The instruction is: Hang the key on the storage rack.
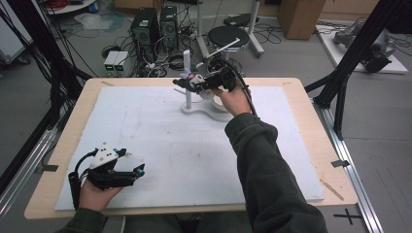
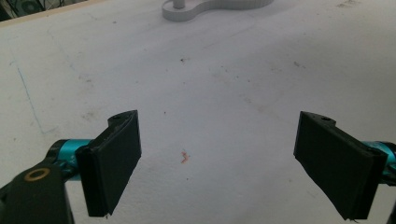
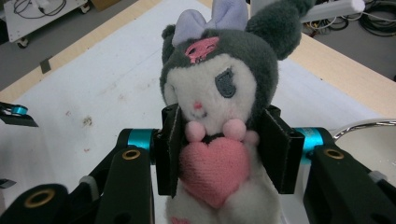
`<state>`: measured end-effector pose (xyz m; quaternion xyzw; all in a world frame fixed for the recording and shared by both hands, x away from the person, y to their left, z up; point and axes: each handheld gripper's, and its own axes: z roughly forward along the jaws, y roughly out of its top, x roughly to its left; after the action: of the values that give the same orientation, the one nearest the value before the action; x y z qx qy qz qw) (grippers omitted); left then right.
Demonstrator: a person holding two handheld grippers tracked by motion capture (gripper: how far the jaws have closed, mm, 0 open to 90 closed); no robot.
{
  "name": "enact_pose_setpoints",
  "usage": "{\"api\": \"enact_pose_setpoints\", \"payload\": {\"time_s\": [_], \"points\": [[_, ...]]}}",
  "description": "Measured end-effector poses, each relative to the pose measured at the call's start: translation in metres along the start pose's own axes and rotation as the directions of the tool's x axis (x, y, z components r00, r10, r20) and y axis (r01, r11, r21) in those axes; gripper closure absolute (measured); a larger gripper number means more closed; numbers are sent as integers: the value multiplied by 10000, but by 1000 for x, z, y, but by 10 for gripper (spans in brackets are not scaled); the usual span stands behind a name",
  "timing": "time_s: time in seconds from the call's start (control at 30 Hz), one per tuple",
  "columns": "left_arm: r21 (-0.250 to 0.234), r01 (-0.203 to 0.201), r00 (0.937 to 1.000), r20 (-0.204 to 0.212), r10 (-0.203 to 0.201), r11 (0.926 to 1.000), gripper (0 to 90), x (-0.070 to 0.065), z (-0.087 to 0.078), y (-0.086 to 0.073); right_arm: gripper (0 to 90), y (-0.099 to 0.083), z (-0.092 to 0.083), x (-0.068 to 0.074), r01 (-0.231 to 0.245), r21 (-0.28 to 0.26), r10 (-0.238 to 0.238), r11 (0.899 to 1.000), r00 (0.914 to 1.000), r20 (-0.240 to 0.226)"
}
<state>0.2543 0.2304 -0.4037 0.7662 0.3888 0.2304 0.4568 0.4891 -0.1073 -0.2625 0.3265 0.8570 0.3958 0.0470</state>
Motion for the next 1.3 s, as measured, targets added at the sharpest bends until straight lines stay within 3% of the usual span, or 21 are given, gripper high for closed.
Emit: {"api": "enact_pose_setpoints", "payload": {"time_s": [0.47, 0.57, 0.7, 0.8, 0.97, 1.1, 1.3], "points": [[6, -40, 10000, -20, 40, 10000, 152, -1, -1, -1, 534, -7, 5, 0, 5, 784, -47, 9969, 9986, 532], [8, -54, 10000, -18, 54, 10000, 152, -1, -3, -1, 534, -9, 6, 1, 39, 739, -83, 9973, 9982, 592], [-55, -9, 10000, -89, 9, 10000, 152, 0, -5, -2, 533, -19, 9, -3, -327, 579, 303, 9978, 9987, 421], [-29, 16, 9999, -106, -17, 10000, 152, 0, -6, -2, 531, -24, 12, -2, -192, 403, 174, 9990, 9989, 446], [-7, -36, 9999, -148, 36, 10000, 152, 0, -7, -3, 529, -32, 19, -4, -351, 749, 324, 9966, 9988, 363], [-22, -17, 9999, -143, 17, 10000, 152, 0, -7, -3, 529, -31, 23, -1, -82, 891, 33, 9960, 9985, 546], [-6, 2, 9999, -137, -2, 10000, 152, 1, -7, -3, 529, -33, 28, -1, -256, 1259, 188, 9917, 9983, 549]]}}
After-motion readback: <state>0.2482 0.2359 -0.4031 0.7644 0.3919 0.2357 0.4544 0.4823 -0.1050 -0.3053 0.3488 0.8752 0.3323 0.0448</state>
